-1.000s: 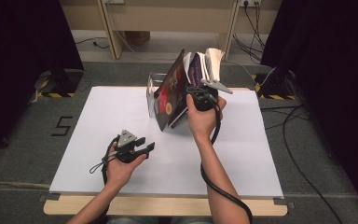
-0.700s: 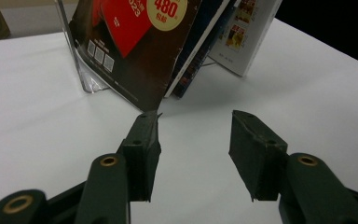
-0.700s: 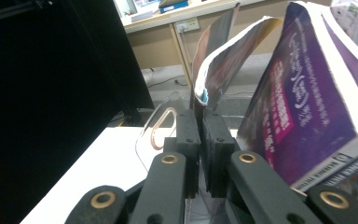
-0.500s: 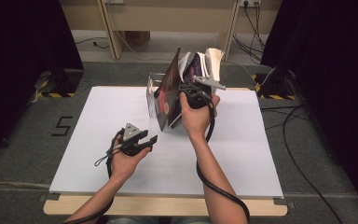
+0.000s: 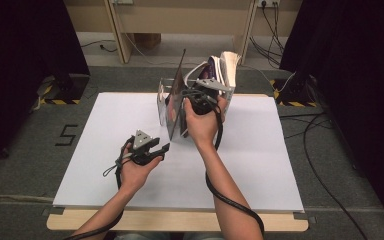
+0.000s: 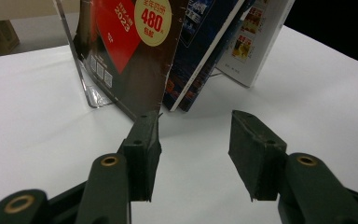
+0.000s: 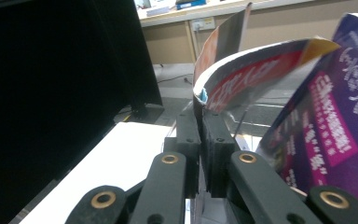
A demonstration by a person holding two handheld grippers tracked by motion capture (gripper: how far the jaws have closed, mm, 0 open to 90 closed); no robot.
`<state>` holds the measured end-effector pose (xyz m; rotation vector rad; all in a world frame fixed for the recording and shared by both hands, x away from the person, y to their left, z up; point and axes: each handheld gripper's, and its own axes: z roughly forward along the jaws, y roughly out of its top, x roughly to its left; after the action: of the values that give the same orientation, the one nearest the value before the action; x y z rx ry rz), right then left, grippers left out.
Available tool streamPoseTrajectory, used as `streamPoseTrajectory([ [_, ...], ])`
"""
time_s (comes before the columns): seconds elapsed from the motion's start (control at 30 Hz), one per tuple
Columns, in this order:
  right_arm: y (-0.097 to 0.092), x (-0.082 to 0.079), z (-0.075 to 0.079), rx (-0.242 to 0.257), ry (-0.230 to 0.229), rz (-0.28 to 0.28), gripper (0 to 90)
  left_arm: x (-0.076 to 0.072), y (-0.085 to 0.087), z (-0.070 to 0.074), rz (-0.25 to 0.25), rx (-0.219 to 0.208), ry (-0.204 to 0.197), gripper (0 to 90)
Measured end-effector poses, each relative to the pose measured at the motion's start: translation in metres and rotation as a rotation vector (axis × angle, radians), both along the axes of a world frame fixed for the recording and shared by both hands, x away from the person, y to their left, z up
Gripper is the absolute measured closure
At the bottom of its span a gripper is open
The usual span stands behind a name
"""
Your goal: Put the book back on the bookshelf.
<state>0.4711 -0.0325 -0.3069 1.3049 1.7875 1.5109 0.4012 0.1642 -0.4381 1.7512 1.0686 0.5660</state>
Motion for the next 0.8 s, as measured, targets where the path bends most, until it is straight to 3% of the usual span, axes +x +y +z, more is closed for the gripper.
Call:
streamPoseTrajectory([
  [0.37, 0.008, -0.001, 0.000, -0.011, -0.002, 0.022, 87.1, 0.006, 0.001, 0.003, 0.020, 0.011, -0.013, 53.7],
  [0.8, 0.008, -0.001, 0.000, -0.013, -0.002, 0.025, 87.1, 0.019, -0.005, 0.011, 0.053, 0.022, -0.067, 57.9],
])
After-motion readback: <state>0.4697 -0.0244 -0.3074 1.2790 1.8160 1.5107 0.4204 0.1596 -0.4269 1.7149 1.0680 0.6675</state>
